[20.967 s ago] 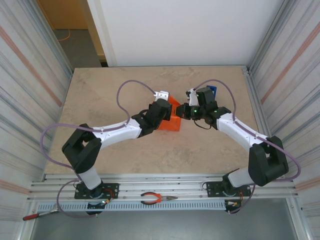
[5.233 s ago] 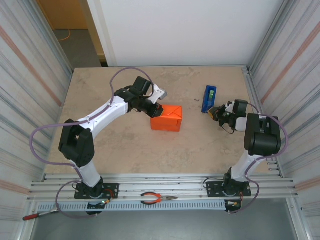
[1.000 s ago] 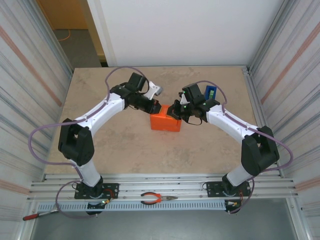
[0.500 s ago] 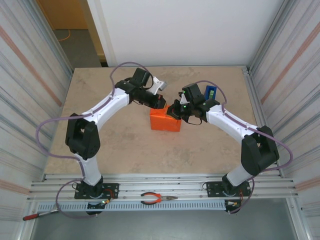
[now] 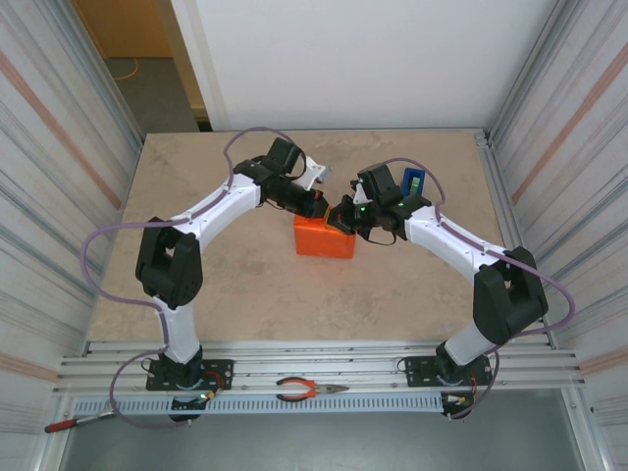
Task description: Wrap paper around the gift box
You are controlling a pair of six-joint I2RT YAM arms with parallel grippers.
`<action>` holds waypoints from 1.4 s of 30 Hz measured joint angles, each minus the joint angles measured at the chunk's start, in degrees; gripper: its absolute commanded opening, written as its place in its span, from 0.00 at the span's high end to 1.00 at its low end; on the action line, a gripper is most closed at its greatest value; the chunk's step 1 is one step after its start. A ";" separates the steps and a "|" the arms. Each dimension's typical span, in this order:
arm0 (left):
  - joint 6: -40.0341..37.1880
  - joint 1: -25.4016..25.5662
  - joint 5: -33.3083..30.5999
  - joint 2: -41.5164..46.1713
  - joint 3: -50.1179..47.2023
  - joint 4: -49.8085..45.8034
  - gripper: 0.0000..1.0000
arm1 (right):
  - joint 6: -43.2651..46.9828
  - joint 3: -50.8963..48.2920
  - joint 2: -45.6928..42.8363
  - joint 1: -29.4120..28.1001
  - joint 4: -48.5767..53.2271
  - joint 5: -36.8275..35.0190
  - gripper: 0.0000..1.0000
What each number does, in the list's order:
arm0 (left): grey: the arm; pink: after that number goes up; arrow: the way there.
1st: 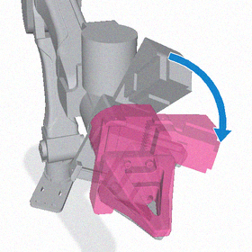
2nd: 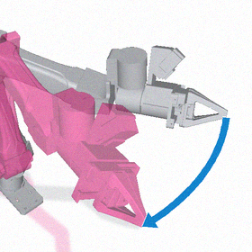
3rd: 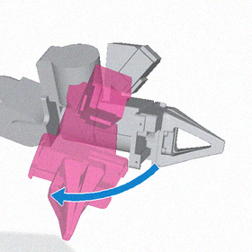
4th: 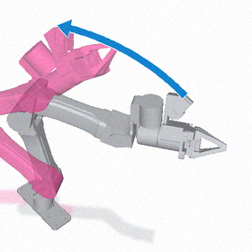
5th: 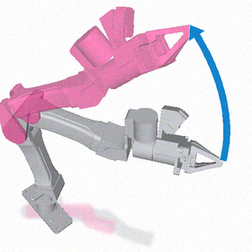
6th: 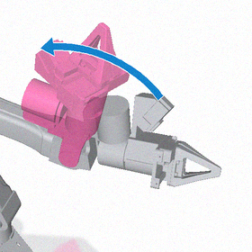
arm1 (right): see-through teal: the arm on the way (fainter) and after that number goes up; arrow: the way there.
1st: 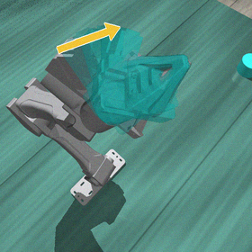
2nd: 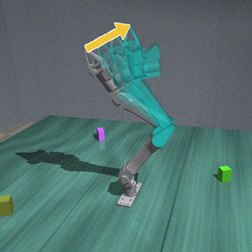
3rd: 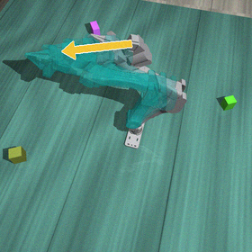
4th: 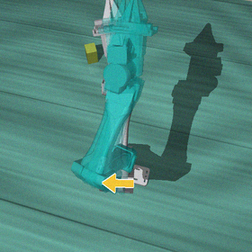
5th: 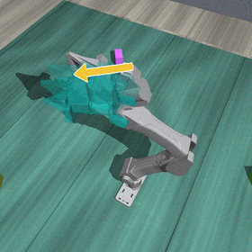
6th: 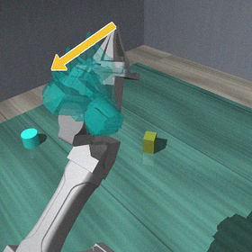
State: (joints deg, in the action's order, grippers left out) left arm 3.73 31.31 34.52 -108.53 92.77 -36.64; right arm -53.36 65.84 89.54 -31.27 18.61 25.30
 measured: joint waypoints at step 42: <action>-2.45 -0.22 -3.65 7.74 -8.41 -0.39 1.00 | -0.09 0.26 0.07 -0.13 0.07 0.02 0.89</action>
State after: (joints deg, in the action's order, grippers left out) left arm 1.28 31.09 30.87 -100.79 84.36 -37.04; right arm -53.45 66.11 89.60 -31.40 18.68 25.32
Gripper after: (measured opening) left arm 0.061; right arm 0.070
